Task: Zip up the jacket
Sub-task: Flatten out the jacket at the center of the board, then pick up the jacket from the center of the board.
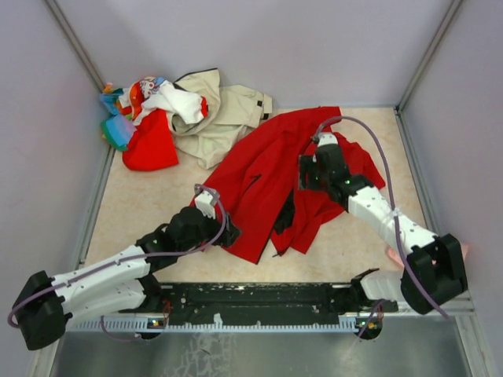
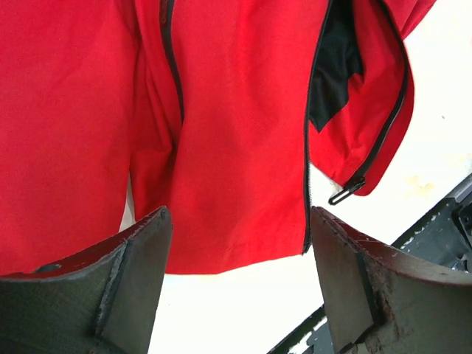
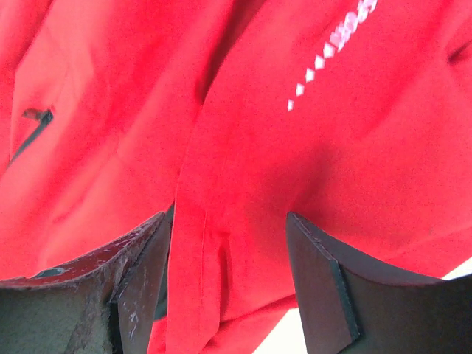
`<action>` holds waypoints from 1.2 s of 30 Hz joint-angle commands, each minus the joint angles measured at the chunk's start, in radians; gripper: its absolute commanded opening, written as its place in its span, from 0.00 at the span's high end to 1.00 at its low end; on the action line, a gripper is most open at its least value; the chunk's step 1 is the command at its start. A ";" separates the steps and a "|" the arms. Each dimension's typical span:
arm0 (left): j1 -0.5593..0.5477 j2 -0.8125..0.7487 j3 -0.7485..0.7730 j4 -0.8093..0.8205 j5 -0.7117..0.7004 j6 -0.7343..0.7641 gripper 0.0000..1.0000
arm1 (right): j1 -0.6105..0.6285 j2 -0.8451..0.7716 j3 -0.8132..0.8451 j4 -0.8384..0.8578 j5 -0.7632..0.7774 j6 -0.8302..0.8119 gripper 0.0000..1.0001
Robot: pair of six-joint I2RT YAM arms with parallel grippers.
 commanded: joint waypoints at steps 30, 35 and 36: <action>0.047 0.869 0.581 0.167 -0.036 0.117 0.18 | 0.211 -0.304 -0.511 0.249 -0.033 0.253 0.53; 0.094 0.971 0.700 0.151 0.010 0.129 0.18 | 0.211 -0.321 -0.547 0.294 0.000 0.254 0.69; 0.097 0.980 0.720 0.141 0.024 0.132 0.19 | 0.211 -0.324 -0.552 0.296 0.005 0.256 0.71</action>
